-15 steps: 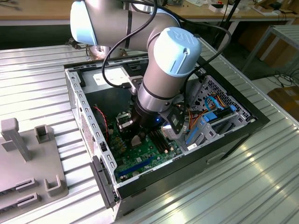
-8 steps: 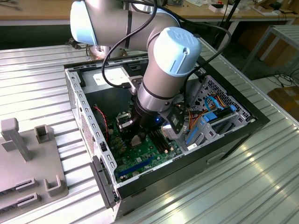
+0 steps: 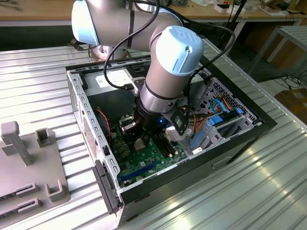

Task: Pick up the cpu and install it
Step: 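Place the cpu into insertion slot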

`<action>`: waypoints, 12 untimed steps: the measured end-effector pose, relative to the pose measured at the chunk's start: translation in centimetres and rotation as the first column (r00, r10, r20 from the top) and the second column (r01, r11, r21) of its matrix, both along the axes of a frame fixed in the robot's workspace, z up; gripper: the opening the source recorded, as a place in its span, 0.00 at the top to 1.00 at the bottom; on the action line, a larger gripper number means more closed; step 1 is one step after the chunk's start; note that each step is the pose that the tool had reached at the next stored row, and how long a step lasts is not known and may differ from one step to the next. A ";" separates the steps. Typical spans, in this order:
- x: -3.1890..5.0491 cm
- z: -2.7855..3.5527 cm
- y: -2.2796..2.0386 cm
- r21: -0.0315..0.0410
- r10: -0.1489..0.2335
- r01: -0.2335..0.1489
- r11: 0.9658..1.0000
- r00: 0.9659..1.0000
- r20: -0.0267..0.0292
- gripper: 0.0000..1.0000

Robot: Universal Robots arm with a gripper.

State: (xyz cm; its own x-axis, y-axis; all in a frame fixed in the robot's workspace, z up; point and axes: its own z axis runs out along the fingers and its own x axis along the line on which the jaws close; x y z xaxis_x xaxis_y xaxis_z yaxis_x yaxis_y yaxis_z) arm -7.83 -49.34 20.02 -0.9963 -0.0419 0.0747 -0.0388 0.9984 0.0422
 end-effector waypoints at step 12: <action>-0.01 0.00 0.01 0.000 0.036 -0.036 0.999 0.999 0.000 0.47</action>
